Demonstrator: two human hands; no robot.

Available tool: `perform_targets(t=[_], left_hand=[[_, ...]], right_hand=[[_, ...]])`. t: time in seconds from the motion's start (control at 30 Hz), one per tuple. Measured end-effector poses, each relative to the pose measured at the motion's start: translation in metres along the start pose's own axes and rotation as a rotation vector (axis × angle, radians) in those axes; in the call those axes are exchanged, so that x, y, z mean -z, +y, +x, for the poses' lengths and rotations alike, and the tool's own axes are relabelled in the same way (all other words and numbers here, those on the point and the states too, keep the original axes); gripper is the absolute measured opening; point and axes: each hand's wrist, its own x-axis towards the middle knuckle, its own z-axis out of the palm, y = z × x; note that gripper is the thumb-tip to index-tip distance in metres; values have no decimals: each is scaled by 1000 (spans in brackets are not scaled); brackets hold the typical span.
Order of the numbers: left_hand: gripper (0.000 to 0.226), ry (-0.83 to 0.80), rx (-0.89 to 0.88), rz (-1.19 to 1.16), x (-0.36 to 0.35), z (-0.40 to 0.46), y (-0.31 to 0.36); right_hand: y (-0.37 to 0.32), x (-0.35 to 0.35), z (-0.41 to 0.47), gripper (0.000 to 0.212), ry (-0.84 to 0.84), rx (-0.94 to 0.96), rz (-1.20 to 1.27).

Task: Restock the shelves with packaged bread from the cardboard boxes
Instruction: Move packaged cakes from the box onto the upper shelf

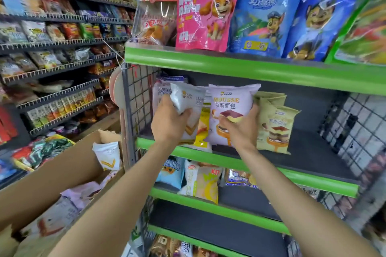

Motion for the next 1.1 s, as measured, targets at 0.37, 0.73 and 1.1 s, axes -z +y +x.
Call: perform_targets(t=[0.37,0.73,1.1], left_hand=[[51,-65,37,-226,-65,48,3],[47,-144,91,-345,-73,59,-16],[44,-211,147,-488,-61,48,-7]], right_hand=[[67,-25,102,98,-91,49,-183],[107,-63,89,104,42,425,-652],[89,-44,92,70,-283,500,-835]])
